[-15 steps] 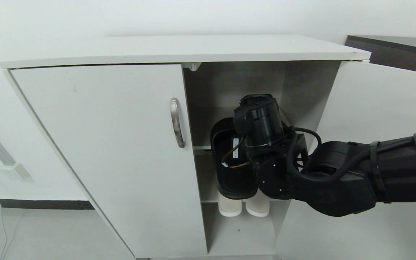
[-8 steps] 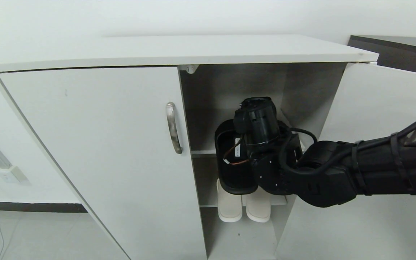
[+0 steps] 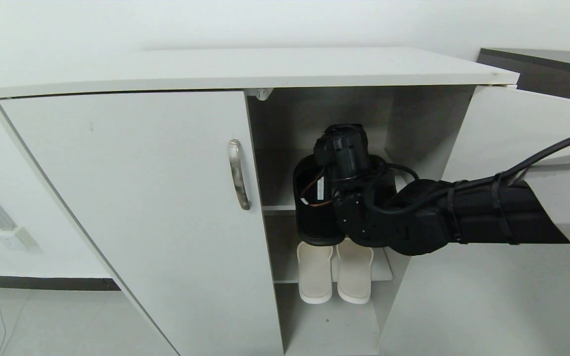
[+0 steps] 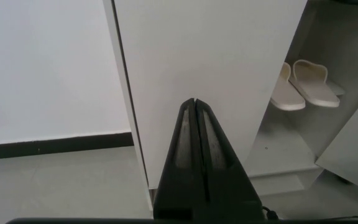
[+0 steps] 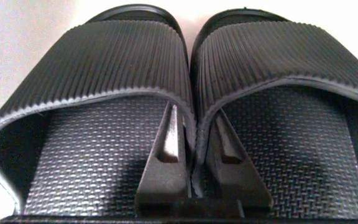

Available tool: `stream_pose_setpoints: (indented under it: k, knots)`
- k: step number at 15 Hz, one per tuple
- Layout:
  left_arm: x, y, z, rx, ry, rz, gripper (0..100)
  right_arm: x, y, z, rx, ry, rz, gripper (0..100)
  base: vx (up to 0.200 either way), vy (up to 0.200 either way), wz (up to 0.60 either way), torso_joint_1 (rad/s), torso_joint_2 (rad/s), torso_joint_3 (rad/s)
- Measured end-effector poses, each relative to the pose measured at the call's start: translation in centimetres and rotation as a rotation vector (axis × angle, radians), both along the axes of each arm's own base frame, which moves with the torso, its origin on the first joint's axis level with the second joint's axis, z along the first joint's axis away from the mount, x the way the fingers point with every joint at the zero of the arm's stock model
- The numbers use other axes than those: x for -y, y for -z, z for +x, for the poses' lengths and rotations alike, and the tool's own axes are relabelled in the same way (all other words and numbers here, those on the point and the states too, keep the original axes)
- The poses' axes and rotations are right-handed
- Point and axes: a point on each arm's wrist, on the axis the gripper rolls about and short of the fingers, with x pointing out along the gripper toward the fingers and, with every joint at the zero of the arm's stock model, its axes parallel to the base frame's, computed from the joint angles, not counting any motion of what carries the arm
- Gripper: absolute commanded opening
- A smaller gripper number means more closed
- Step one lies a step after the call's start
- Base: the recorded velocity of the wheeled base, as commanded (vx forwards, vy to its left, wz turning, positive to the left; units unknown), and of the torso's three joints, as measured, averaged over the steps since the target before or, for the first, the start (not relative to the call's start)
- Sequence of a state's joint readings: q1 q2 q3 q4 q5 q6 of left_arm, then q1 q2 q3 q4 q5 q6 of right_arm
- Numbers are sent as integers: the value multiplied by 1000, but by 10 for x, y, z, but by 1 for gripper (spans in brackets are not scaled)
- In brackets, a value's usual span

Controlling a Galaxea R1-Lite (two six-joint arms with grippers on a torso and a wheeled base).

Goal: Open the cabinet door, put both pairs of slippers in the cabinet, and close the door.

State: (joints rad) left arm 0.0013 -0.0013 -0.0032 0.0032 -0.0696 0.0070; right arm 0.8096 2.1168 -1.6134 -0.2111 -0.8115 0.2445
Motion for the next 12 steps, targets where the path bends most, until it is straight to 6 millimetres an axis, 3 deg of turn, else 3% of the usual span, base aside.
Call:
stream_pose_setpoints:
  k: [12]
  knots:
    - [0,0,0,-1,0,-1,0,2,-8,22,4,-3,10,0,0,0,0,0,0,0]
